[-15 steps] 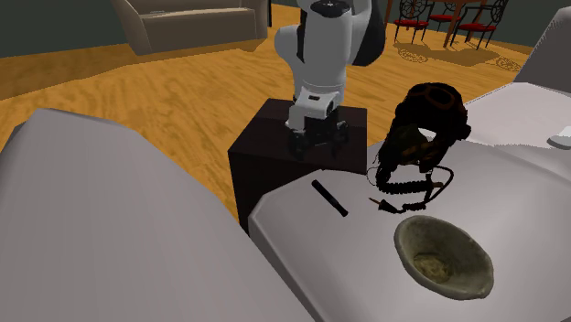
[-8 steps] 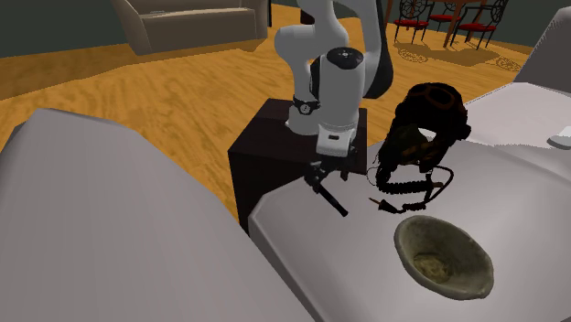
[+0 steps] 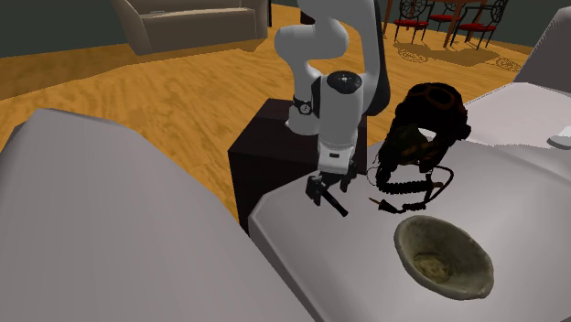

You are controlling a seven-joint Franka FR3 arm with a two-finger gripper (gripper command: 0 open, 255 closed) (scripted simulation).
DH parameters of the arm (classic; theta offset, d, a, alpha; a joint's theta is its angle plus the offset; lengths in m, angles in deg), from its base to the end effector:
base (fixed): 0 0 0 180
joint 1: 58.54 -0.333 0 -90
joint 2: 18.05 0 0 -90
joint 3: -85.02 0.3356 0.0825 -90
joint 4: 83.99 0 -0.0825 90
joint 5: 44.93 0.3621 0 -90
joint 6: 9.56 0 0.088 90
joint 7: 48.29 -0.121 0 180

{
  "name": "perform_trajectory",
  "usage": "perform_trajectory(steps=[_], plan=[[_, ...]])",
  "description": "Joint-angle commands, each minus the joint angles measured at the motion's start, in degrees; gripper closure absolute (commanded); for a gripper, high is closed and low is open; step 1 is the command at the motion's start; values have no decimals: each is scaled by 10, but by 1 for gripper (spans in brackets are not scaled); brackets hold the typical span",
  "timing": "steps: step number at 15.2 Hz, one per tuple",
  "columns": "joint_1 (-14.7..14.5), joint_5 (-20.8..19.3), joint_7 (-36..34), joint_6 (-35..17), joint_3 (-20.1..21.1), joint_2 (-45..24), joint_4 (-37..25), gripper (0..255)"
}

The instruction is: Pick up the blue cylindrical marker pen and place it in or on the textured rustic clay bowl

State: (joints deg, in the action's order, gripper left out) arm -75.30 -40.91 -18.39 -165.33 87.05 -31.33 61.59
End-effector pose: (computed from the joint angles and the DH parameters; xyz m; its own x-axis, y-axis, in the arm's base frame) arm 0.4229 0.1423 0.2072 0.7069 0.7066 -0.0311 0.7046 -0.7074 -0.0564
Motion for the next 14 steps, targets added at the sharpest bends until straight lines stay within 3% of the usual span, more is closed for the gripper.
perform_trajectory(steps=[1, 7, 8, 14], plan=[[0, 0, 0, -6, 0, -6, 0, 0], [0, 0, 0, -6, 0, -6, 0, 0], [0, 0, 0, -6, 0, -6, 0, 255], [0, 0, 0, -6, 0, -6, -1, 255]])
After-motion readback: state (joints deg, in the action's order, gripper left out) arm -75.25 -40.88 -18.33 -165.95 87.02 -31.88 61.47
